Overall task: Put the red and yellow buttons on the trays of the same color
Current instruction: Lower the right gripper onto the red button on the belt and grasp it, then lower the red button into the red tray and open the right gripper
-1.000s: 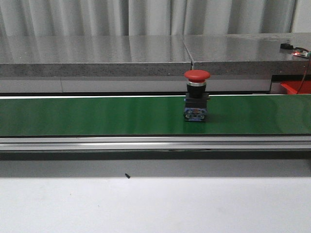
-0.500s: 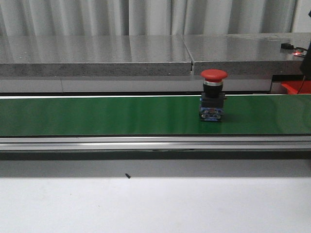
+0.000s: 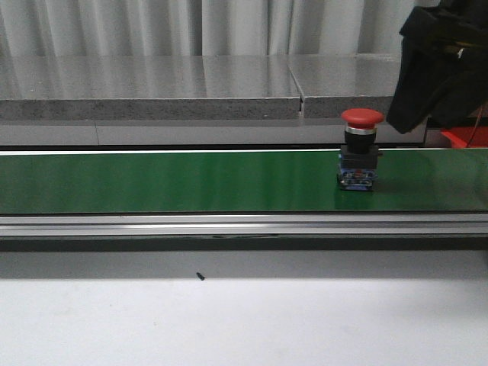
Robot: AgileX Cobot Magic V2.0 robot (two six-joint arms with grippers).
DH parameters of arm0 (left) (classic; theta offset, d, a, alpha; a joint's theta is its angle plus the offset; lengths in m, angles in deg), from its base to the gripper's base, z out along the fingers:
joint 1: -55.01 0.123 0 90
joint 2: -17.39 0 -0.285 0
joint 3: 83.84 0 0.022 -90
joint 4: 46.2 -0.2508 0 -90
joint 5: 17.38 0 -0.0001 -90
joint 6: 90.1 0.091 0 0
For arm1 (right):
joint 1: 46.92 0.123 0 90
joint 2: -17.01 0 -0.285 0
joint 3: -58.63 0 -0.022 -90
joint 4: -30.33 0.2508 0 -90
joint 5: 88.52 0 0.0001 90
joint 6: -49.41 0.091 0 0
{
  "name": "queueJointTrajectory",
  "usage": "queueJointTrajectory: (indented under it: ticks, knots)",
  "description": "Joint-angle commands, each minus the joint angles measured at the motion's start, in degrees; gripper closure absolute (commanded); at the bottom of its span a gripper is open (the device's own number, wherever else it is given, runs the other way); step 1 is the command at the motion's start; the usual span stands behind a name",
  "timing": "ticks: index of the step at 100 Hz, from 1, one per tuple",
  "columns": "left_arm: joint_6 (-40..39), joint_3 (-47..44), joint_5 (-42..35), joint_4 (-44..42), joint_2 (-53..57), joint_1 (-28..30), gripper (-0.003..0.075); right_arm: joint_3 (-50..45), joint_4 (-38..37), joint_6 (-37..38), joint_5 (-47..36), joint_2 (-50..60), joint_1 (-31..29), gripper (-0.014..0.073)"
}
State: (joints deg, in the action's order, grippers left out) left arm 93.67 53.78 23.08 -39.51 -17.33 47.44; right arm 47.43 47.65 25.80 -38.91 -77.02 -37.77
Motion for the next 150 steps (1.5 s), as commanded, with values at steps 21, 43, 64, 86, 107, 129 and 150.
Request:
queueJointTrajectory:
  ticks: [21,43,64,86,107,129,150]
  knots:
    - [-0.5,1.5,-4.1,0.5,-0.2,-0.5,0.0739,6.4,5.5,-4.1,-1.4,-4.1,0.0,0.0088]
    - [-0.5,1.5,-4.1,0.5,-0.2,-0.5,0.0739,6.6,5.9,-4.1,-5.2,-6.5,0.0,0.0115]
    - [-0.5,1.5,-4.1,0.5,-0.2,-0.5,0.0739,6.6,6.3,-4.1,-6.0,-7.0,0.0,0.0319]
    - [-0.5,1.5,-4.1,0.5,-0.2,-0.5,0.0739,6.2,7.2,-3.9,-6.0,-6.2,0.0,0.0354]
    - [-0.5,1.5,-4.1,0.5,-0.2,-0.5,0.0739,2.7,7.3,-3.9,-7.0,-1.5,-1.2,0.0359]
    - [-0.5,1.5,-4.1,0.5,-0.2,-0.5,0.0739,-2.1,7.3,-1.5,-7.4,5.5,-8.7,0.0359]
    - [-0.5,1.5,-4.1,0.5,-0.2,-0.5,0.0739,-5.7,7.2,-0.1,-8.3,10.6,-20.0,0.0359]
